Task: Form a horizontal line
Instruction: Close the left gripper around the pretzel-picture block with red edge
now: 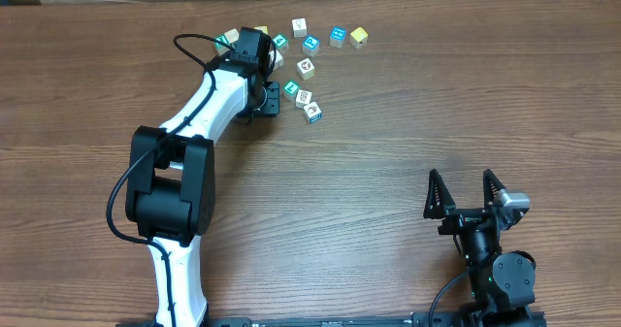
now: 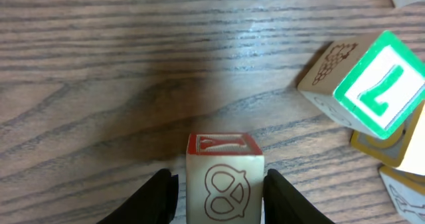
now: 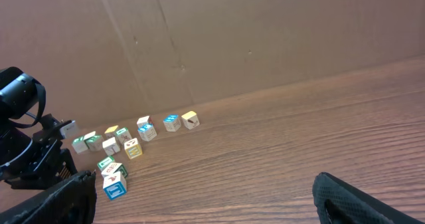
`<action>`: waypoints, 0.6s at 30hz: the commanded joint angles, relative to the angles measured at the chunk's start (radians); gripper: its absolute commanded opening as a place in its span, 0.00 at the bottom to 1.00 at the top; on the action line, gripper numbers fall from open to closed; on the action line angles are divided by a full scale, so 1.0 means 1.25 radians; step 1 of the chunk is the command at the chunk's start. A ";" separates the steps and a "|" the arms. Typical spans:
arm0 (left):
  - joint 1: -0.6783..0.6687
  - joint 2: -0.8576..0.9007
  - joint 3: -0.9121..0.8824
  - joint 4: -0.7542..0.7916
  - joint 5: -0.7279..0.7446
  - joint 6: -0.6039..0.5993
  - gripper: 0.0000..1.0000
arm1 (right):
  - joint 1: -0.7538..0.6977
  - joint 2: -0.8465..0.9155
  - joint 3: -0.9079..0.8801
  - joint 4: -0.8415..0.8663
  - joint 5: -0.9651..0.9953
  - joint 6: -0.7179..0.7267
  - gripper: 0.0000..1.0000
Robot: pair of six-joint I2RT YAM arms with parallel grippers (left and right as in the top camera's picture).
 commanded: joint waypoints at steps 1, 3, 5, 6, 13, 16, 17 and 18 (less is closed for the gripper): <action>0.000 0.006 0.000 0.012 0.001 0.012 0.40 | -0.005 -0.008 -0.009 0.003 -0.002 0.000 1.00; 0.000 0.005 0.000 0.019 0.001 0.012 0.39 | -0.005 -0.008 -0.009 0.003 -0.002 -0.001 1.00; 0.000 0.006 0.000 0.023 0.001 0.012 0.37 | -0.005 -0.008 -0.009 0.003 -0.002 0.000 1.00; 0.000 0.006 0.000 0.024 0.001 0.012 0.37 | -0.005 -0.008 -0.009 0.003 -0.002 0.000 1.00; 0.000 0.006 0.000 0.024 0.001 0.009 0.40 | -0.005 -0.008 -0.009 0.003 -0.002 0.000 1.00; 0.000 0.006 0.000 0.024 0.001 0.009 0.42 | -0.005 -0.008 -0.009 0.003 -0.002 0.000 1.00; -0.001 0.007 0.000 0.024 0.002 0.009 0.42 | -0.005 -0.008 -0.009 0.003 -0.002 0.000 1.00; -0.001 0.008 0.000 0.024 0.002 0.009 0.42 | -0.005 -0.008 -0.009 0.003 -0.002 0.000 1.00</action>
